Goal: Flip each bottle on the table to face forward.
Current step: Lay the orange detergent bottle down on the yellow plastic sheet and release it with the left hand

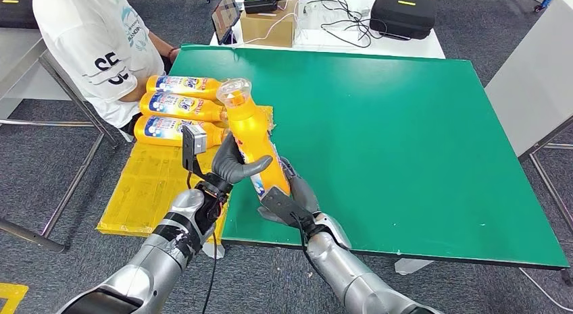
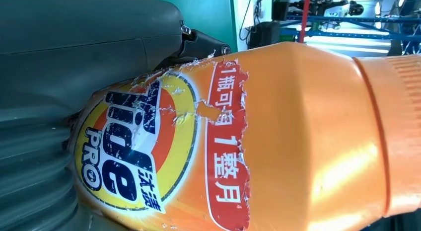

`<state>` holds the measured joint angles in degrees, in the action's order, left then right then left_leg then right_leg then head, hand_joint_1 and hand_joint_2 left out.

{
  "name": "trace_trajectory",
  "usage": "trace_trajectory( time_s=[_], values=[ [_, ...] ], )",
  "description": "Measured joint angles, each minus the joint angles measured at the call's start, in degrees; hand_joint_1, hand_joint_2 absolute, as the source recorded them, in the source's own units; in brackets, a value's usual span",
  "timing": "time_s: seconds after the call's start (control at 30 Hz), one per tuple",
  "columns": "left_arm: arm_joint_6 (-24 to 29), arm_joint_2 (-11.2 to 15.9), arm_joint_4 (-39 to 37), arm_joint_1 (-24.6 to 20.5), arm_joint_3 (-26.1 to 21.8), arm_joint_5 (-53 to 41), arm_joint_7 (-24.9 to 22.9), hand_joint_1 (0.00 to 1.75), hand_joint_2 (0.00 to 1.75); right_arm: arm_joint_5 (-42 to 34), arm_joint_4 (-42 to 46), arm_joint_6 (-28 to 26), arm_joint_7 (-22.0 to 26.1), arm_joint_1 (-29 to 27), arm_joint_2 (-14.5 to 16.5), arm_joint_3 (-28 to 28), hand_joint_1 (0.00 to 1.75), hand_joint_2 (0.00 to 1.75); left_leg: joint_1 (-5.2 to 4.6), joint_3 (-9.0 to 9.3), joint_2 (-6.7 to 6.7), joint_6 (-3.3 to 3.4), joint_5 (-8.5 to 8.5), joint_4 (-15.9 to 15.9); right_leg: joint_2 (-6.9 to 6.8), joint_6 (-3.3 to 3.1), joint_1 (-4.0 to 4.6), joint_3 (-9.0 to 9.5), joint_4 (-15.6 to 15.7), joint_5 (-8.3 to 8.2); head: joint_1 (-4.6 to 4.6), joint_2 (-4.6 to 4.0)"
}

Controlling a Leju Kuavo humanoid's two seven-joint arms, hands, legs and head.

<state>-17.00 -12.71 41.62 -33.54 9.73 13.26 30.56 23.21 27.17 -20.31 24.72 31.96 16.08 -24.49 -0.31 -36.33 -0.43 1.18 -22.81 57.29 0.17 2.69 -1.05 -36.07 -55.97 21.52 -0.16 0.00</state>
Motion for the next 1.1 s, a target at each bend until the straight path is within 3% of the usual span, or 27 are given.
trace_trajectory(
  time_s=[0.23,0.5,0.67,0.83,1.1],
  values=[
    [2.4,0.37,0.53,-0.03,-0.54,-0.18,1.19,1.75,1.75,-1.39,0.03,-0.78,1.19,-0.33,-0.15,0.91,0.0,1.75,0.0,-0.01,0.0,0.0,0.0,0.0,0.0,0.0,0.0,0.0,0.0,0.0,0.01,0.02],
    [16.61,5.48,-2.86,-3.16,-0.41,-17.45,8.43,1.75,1.75,-4.72,2.11,-2.03,4.3,-0.71,-1.14,4.11,0.0,1.75,0.03,0.0,0.02,-0.02,0.02,0.0,0.01,0.0,0.03,-0.01,-0.01,0.0,0.0,0.01],
    [22.19,7.72,-6.26,-5.07,0.21,-24.99,8.26,1.75,1.75,-6.22,3.41,-2.1,5.6,-0.92,-1.44,5.48,0.0,1.75,0.02,0.0,0.01,-0.03,0.03,0.0,0.0,0.0,0.02,0.0,-0.02,0.0,0.01,0.0],
    [31.79,12.01,-11.31,-7.24,3.22,-39.16,6.18,1.75,1.75,-9.2,7.61,-2.4,7.41,-2.41,-2.45,7.69,0.0,1.75,0.02,0.0,0.07,-0.03,0.03,0.0,0.02,0.0,0.01,-0.03,-0.02,0.0,0.02,0.0],
    [33.33,20.26,-17.23,-9.92,11.53,-60.2,2.45,1.75,1.75,-12.21,16.05,-1.69,7.68,-6.39,-5.28,10.77,0.0,1.75,0.05,-0.01,0.09,-0.04,0.03,-0.01,0.02,-0.02,0.04,-0.07,-0.02,0.01,0.02,0.01]
  ],
)
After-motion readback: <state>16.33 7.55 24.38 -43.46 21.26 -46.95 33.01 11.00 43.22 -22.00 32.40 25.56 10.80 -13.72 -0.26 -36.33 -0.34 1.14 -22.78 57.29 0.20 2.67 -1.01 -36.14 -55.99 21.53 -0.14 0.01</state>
